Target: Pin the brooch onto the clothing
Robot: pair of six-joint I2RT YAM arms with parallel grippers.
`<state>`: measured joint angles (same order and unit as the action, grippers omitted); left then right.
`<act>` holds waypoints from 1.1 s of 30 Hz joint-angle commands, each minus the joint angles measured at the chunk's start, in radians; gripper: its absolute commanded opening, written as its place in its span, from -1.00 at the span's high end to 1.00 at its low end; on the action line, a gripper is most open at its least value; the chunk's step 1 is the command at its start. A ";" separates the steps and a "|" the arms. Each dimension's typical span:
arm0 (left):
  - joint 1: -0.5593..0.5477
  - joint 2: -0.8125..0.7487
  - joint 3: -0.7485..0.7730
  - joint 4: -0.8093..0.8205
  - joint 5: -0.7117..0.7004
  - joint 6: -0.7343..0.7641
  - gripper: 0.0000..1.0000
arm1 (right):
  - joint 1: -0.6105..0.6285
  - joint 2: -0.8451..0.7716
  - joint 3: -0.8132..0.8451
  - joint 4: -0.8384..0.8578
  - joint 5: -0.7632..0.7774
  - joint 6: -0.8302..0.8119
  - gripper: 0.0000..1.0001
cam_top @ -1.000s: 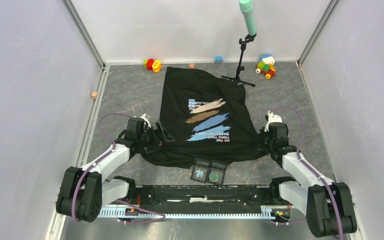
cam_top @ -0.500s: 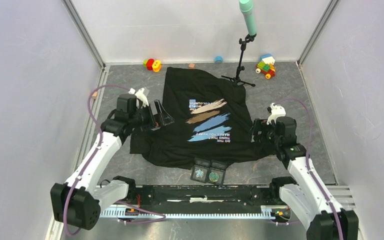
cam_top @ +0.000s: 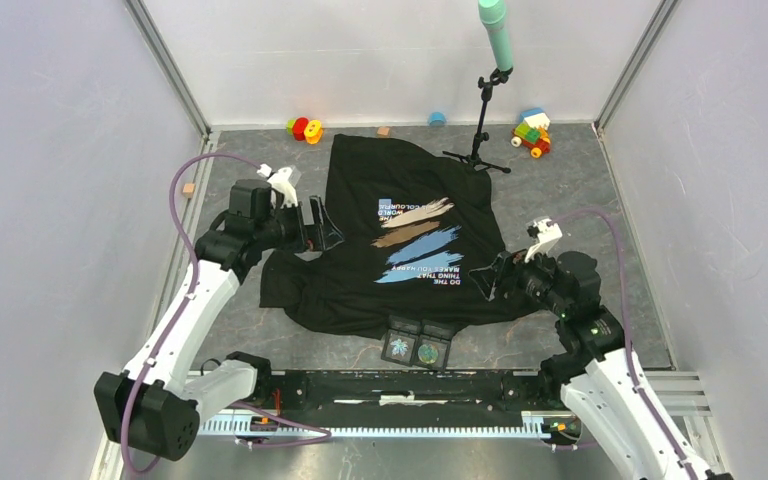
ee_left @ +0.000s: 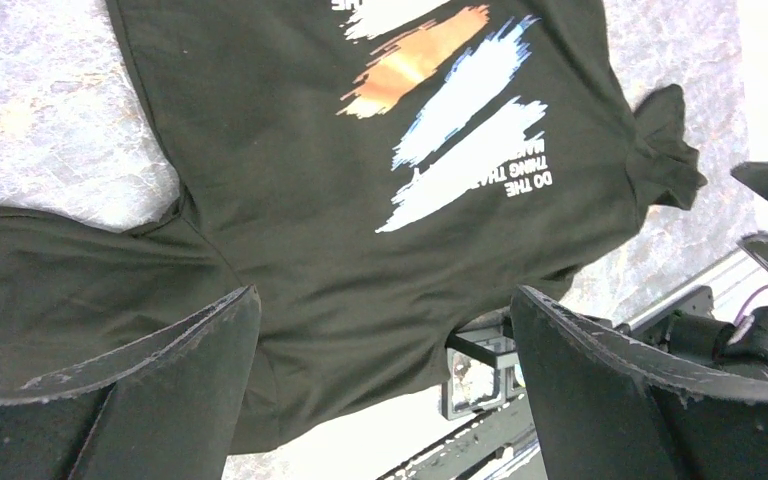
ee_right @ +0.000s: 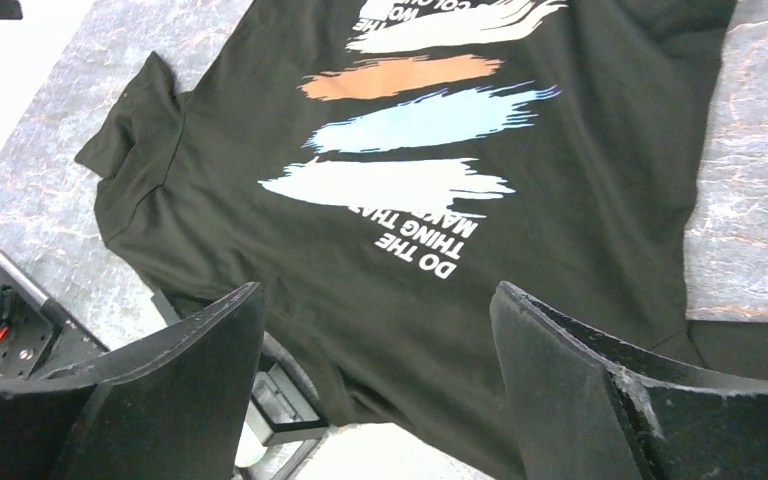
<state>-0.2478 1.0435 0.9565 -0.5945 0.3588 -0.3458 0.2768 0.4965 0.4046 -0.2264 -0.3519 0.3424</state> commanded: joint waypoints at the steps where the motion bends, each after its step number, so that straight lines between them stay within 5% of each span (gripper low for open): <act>1: -0.008 0.029 0.062 0.076 -0.075 0.016 -1.00 | 0.067 0.123 0.169 -0.045 0.080 -0.031 -0.75; 8: -0.008 0.054 0.155 0.132 -0.158 0.013 -1.00 | 0.356 0.402 0.343 0.049 0.241 -0.081 -0.70; 23: -0.005 0.020 0.114 0.133 -0.116 0.037 -1.00 | 1.190 0.543 0.329 0.114 0.846 0.082 -0.69; 27: -0.005 0.019 0.108 0.124 -0.120 0.047 -1.00 | 1.271 0.711 0.378 0.043 0.954 0.178 -0.69; 33: -0.005 0.031 0.114 0.112 -0.099 0.042 -1.00 | 1.280 0.908 0.405 0.100 0.918 0.219 -0.62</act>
<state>-0.2531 1.0801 1.0683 -0.4847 0.2222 -0.3454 1.5513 1.3277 0.7513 -0.1581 0.5110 0.4969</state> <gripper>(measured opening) 0.994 0.820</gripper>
